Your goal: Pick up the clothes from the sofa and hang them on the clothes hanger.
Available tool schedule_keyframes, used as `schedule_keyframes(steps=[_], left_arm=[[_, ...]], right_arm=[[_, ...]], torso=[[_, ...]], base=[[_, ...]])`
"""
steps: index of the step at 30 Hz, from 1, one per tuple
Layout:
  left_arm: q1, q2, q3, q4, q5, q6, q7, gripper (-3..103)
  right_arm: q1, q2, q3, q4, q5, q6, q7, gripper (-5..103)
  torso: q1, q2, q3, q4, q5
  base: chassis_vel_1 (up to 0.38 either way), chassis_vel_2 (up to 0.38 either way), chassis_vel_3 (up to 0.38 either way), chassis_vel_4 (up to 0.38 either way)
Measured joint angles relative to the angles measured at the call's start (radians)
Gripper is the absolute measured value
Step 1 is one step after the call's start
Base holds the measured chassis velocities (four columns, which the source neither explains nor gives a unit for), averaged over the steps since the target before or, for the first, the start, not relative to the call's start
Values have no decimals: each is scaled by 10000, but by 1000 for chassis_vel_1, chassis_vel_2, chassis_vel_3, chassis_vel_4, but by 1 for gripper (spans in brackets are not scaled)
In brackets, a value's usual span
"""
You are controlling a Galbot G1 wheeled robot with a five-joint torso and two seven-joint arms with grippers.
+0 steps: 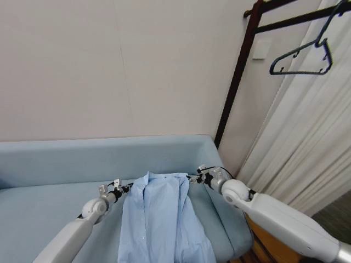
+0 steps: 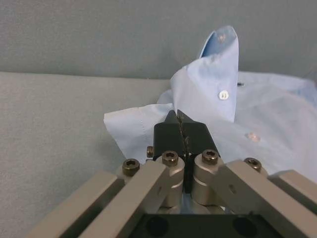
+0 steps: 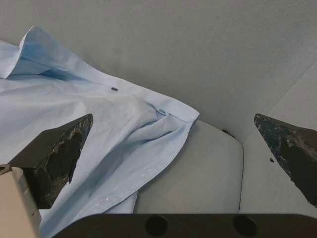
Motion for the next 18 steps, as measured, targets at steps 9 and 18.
schedule_keyframes(steps=[9,18], left_arm=[[233,-709,482,699,1667,-150,455,20],[968,-386,-41,10,2395,-1078,949,53]], right_arm=[[226,141,-180,201,218,-122,64,100],[-166,-261,119,604,367,-122,331,100]], torso=[[1,-1,2,6,-4],[1,0,1,3,-1]], base=[[0,0,0,0],[0,0,0,0]])
